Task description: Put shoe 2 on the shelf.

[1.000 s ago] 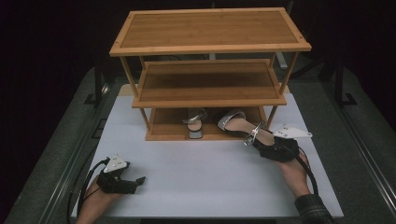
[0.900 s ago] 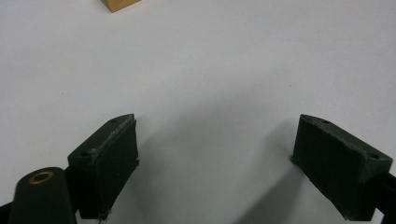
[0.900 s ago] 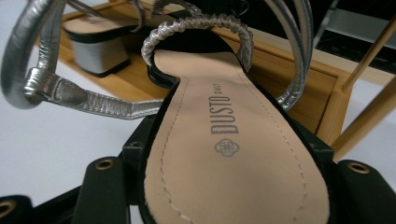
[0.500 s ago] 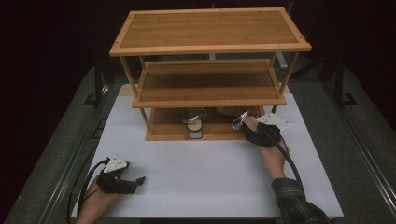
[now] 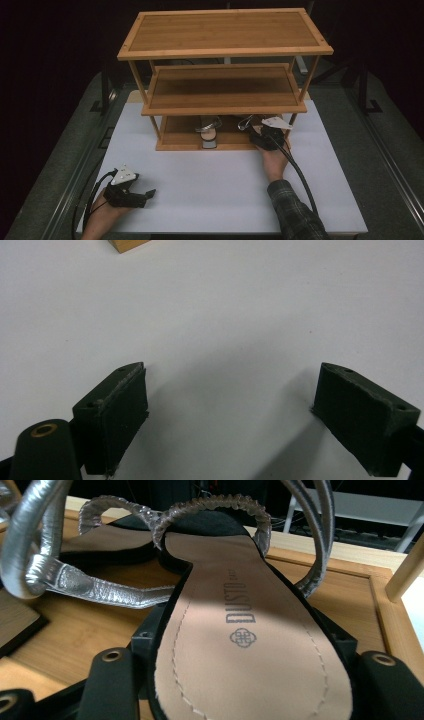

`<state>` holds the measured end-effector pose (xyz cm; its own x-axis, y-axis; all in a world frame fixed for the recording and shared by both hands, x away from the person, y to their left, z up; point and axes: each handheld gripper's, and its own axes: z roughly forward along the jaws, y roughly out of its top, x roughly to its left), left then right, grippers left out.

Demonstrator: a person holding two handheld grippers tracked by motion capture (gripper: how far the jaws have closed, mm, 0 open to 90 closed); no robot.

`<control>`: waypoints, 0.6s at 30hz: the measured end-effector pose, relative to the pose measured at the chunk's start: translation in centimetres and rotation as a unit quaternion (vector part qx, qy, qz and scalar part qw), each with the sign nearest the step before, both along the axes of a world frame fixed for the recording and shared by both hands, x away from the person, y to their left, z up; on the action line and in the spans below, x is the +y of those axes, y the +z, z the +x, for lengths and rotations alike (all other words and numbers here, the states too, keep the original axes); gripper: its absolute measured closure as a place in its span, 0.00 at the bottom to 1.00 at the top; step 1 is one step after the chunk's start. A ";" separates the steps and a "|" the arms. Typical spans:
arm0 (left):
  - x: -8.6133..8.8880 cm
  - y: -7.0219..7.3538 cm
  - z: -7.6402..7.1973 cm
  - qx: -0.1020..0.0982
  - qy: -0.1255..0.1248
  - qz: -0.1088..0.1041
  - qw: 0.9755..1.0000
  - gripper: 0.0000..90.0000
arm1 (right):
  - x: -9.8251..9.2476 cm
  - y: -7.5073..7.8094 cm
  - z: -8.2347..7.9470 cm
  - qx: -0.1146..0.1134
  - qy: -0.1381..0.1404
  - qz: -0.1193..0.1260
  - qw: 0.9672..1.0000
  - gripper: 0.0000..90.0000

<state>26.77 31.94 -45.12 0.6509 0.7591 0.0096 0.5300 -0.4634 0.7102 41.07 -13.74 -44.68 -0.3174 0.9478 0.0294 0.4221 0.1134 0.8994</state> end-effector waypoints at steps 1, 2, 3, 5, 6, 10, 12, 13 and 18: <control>0.0 0.0 0.0 0.000 0.000 0.000 1.000 0.15 | 0.1 0.0 0.3 -0.006 -0.002 -0.008 1.000 0.43; 0.0 0.0 0.0 0.000 0.000 0.000 1.000 0.15 | 0.2 0.0 0.4 -0.007 -0.005 -0.012 1.000 0.43; 0.0 0.0 0.0 0.000 0.000 0.000 1.000 0.15 | 0.3 0.0 0.6 -0.008 -0.010 -0.015 1.000 0.43; 0.0 0.0 0.0 0.000 0.000 0.000 1.000 0.15 | 0.5 0.0 0.9 -0.002 -0.020 -0.013 1.000 0.43; 0.0 0.0 0.0 0.000 0.000 0.000 1.000 0.15 | 0.5 0.0 1.1 0.000 -0.023 -0.012 1.000 0.43; 0.0 0.0 0.0 0.000 0.000 -0.001 1.000 0.15 | 0.9 -0.4 1.8 -0.002 -0.025 -0.015 1.000 0.43; 0.0 0.0 0.0 0.000 0.000 0.000 1.000 0.15 | 1.2 -0.6 2.0 0.002 -0.030 -0.018 0.999 0.43; 0.0 0.0 0.0 0.001 0.000 -0.001 1.000 0.15 | 1.4 -0.6 2.0 0.011 -0.038 -0.014 0.999 0.43; 0.0 0.0 0.0 0.001 0.000 0.000 1.000 0.15 | 1.7 -0.7 2.4 0.023 -0.039 -0.019 0.999 0.42</control>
<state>26.78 31.95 -45.12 0.6512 0.7588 0.0087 0.5306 -0.4635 0.7097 43.43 -12.06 -45.39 -0.2426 0.9701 0.0063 0.4712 0.1121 0.8749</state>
